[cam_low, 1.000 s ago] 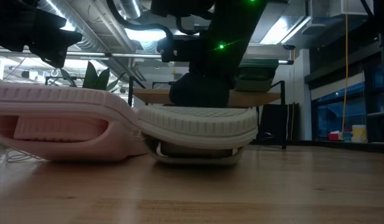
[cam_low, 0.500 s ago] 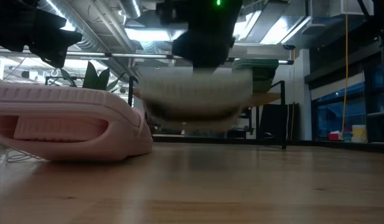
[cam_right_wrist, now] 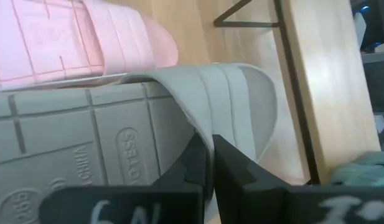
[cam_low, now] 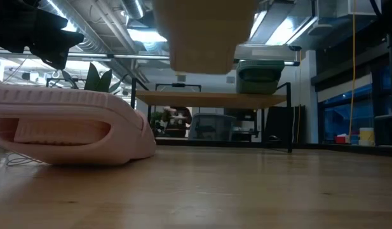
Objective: Pick and place slides into the shelf
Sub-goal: Put the pair of gray slides on the shelf
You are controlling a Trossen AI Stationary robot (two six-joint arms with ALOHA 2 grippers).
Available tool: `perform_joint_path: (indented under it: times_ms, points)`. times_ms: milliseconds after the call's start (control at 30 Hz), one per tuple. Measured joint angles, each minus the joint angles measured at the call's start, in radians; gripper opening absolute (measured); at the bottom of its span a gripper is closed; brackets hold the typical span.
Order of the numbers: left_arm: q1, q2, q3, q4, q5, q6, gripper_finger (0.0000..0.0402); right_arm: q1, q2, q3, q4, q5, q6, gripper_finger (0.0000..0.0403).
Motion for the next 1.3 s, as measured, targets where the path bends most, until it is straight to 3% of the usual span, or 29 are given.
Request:
perform_joint_path:
  times_ms: [700, 1300]
  points:
    - [0.0, 0.0, 0.0, 0.0, 0.0, 0.0, 0.0157, -0.047, -0.051, -0.001, -0.037, -0.022, -0.053, 0.0012]
    - [0.0, 0.0, 0.0, -0.004, 0.0, 0.0, 0.0157, -0.139, -0.256, 0.001, 0.018, -0.013, -0.21, 0.0012]
